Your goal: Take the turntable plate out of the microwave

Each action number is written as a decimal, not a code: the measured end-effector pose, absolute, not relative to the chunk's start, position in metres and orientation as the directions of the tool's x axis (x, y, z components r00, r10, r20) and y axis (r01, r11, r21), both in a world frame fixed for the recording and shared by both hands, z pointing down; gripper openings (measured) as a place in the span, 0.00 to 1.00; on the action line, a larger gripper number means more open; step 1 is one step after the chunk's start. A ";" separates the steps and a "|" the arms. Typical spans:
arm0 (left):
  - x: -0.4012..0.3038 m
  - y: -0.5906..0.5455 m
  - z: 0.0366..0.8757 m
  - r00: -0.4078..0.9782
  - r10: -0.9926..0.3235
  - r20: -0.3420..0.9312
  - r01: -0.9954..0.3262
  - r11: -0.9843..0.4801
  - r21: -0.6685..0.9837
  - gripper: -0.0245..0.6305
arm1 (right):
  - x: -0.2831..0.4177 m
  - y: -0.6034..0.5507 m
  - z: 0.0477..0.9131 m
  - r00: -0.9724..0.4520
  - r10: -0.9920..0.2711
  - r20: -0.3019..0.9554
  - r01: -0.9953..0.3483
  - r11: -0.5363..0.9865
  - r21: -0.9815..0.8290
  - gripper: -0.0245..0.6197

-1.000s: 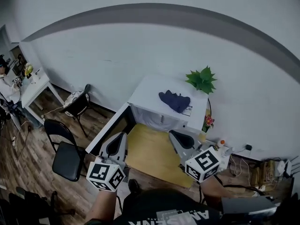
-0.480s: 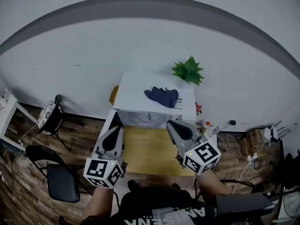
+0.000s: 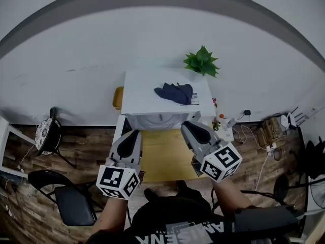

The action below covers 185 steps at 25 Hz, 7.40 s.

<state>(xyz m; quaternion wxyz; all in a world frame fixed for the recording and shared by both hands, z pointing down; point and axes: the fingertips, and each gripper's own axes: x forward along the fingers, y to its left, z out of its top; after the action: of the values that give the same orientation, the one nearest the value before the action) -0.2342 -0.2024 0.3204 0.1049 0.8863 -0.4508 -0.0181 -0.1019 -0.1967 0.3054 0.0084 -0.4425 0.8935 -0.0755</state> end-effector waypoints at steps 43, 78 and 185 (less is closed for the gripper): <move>-0.186 -0.271 0.574 0.535 -0.771 0.345 -0.644 -0.108 0.758 0.29 | -0.081 -0.263 0.569 -0.688 -0.691 0.222 -0.545 0.290 -0.787 0.30; -0.166 -0.337 0.668 0.579 -0.712 0.397 -0.505 0.069 0.860 0.29 | -0.106 -0.337 0.658 -0.596 -0.761 0.257 -0.253 -0.126 -0.959 0.26; -0.170 -0.088 0.479 0.730 -0.683 -0.018 -0.288 -0.331 0.899 0.12 | -0.105 -0.107 0.461 -0.746 -0.643 -0.175 -0.018 0.282 -0.959 0.11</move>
<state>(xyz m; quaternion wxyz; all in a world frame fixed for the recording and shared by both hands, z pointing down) -0.1699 -0.0876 0.4795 0.4904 0.7903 -0.3071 -0.2018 -0.1051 -0.1069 0.4612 0.2805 -0.2202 0.7499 -0.5572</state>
